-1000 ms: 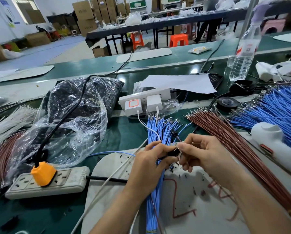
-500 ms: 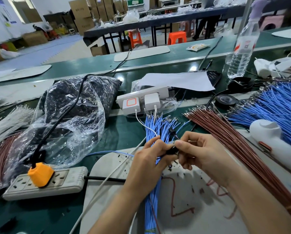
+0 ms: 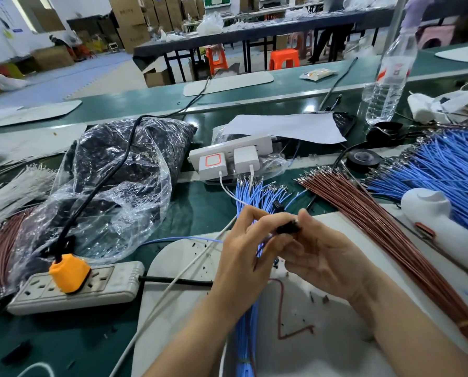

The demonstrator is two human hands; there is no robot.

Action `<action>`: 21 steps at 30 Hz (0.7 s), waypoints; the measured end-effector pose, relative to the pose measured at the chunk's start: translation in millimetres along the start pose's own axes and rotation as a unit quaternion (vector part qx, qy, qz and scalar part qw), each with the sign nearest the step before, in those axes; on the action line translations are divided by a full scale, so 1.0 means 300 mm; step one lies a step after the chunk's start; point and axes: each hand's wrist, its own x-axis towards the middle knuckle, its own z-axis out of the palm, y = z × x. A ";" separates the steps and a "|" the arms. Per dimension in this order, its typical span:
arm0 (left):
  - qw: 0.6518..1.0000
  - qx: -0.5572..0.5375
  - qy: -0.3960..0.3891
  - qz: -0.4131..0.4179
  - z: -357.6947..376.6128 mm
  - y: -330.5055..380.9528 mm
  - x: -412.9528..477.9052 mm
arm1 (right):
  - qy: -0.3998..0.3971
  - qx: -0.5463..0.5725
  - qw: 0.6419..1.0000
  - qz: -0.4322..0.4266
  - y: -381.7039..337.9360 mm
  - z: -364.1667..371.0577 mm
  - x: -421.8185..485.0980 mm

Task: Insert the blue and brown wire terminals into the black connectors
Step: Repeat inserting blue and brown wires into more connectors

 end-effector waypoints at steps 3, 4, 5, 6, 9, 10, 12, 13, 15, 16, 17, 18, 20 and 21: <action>1.000 -0.016 -0.009 0.006 0.006 0.002 -0.005 | -0.028 0.027 0.999 0.010 -0.013 -0.006 -0.004; 1.000 -0.025 -0.014 0.001 0.007 0.001 -0.005 | -0.032 0.034 0.999 0.007 -0.013 -0.002 -0.005; 0.999 -0.036 -0.021 -0.013 0.008 0.000 -0.004 | -0.026 0.040 0.999 0.001 -0.010 0.004 -0.005; 0.998 -0.050 -0.028 -0.037 0.008 0.000 -0.001 | -0.009 0.047 0.999 -0.006 -0.006 0.012 -0.003; 0.992 -0.062 -0.022 -0.105 0.003 -0.007 0.010 | 0.057 0.061 0.995 -0.047 -0.015 0.027 0.003; 0.992 -0.049 -0.015 -0.115 -0.003 -0.013 0.013 | 0.065 0.082 0.992 -0.071 -0.033 0.019 0.002; 0.993 -0.012 -0.019 -0.118 -0.016 -0.024 0.014 | 0.064 0.152 0.975 -0.146 -0.088 -0.015 -0.015; 0.992 0.003 -0.029 -0.120 -0.019 -0.026 0.016 | 0.083 0.182 0.961 -0.192 -0.120 -0.034 -0.029; 0.992 0.021 -0.057 -0.114 -0.019 -0.015 0.024 | 0.179 0.188 0.926 -0.272 -0.173 -0.067 -0.057; 0.992 0.030 -0.076 -0.097 -0.015 -0.001 0.025 | 0.238 0.175 0.910 -0.291 -0.188 -0.079 -0.068; 0.991 0.035 -0.099 -0.081 -0.010 0.015 0.024 | 0.290 0.162 0.894 -0.300 -0.195 -0.087 -0.074; 0.989 0.032 -0.123 -0.078 -0.005 0.035 0.021 | 0.335 0.141 0.879 -0.307 -0.197 -0.090 -0.078; 0.979 0.000 -0.164 -0.122 0.001 0.089 0.011 | 0.400 0.079 0.855 -0.320 -0.192 -0.084 -0.081; 0.973 -0.020 -0.179 -0.145 0.001 0.123 0.005 | 0.421 0.053 0.843 -0.331 -0.188 -0.078 -0.083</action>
